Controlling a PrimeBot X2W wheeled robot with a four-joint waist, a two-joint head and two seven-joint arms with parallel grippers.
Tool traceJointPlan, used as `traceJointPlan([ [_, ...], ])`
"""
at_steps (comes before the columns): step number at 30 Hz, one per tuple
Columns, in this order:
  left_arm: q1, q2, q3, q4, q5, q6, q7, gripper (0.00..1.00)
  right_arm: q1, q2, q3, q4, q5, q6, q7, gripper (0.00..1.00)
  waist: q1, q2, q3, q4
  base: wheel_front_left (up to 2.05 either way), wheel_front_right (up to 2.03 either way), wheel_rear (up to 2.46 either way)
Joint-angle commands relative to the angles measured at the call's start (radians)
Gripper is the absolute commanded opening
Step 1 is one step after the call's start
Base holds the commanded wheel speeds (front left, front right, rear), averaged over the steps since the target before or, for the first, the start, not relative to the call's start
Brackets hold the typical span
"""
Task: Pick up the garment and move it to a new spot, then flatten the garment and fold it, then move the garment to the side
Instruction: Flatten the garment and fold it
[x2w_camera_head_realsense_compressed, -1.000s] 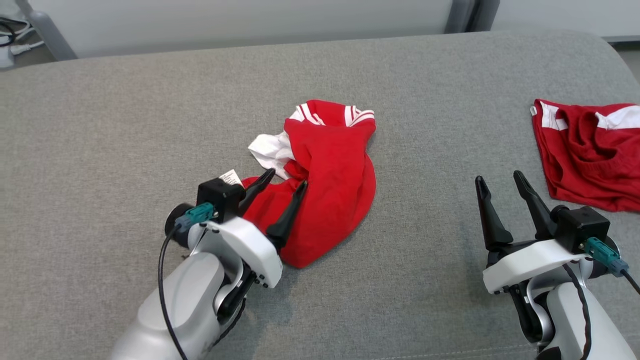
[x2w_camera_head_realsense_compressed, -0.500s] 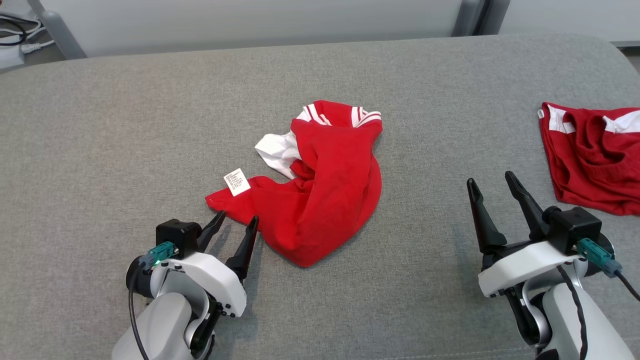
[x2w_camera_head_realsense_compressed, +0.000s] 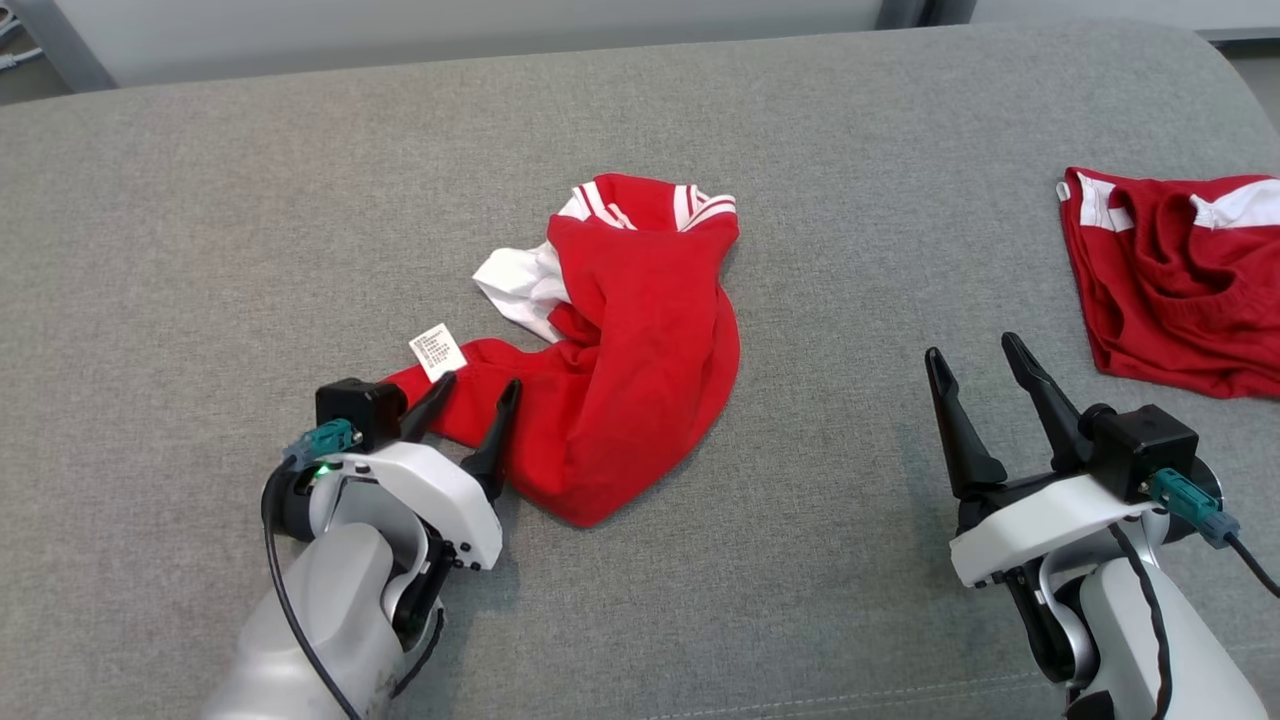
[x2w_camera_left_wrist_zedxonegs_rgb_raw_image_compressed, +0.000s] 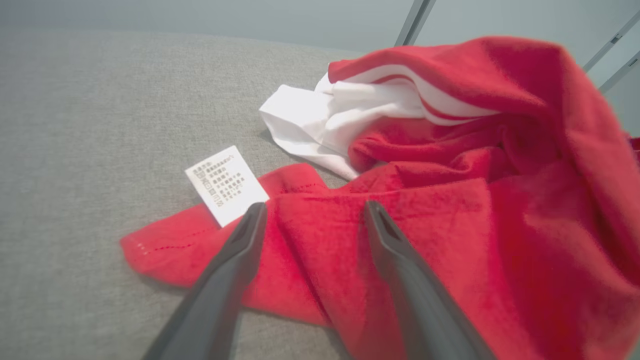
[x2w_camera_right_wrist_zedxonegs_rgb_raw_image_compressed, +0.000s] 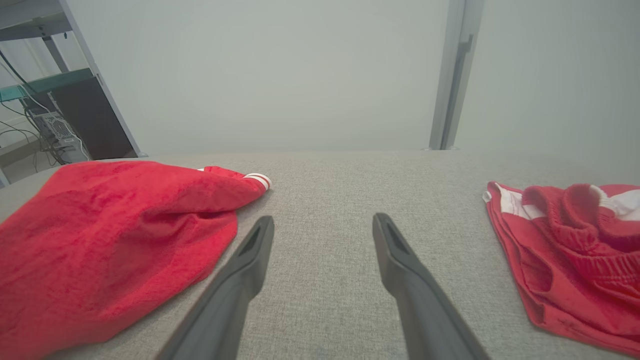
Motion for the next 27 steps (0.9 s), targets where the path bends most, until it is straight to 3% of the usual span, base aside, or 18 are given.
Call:
traceJointPlan([
  [1, -0.052, 0.023, 0.025, 0.000, -0.002, -0.004, -0.012, 1.00, -0.023, 0.000, 0.017, -0.030, 0.005, 0.000, -0.013, 1.00, 0.0000, 0.0000, 0.005, -0.004, 0.00, 0.00, 0.00],
  [13, -0.113, 0.078, 0.088, 0.039, 0.019, 0.033, -0.013, 1.00, -0.020, 0.007, -0.002, -0.032, 0.000, 0.000, -0.013, 1.00, 0.0000, 0.0000, 0.017, 0.003, 0.00, 0.00, 0.00],
  [26, -0.130, 0.063, 0.110, 0.170, -0.030, 0.026, 0.015, 1.00, -0.024, 0.013, 0.002, -0.026, -0.001, 0.000, -0.013, 1.00, 0.0000, 0.0000, 0.029, 0.007, 0.00, 0.00, 0.00],
  [27, -0.131, 0.060, 0.108, 0.177, -0.032, 0.024, 0.019, 0.91, -0.025, 0.013, 0.002, -0.025, -0.001, 0.000, -0.013, 1.00, 0.0000, 0.0000, 0.031, 0.007, 0.00, 0.00, 0.00],
])
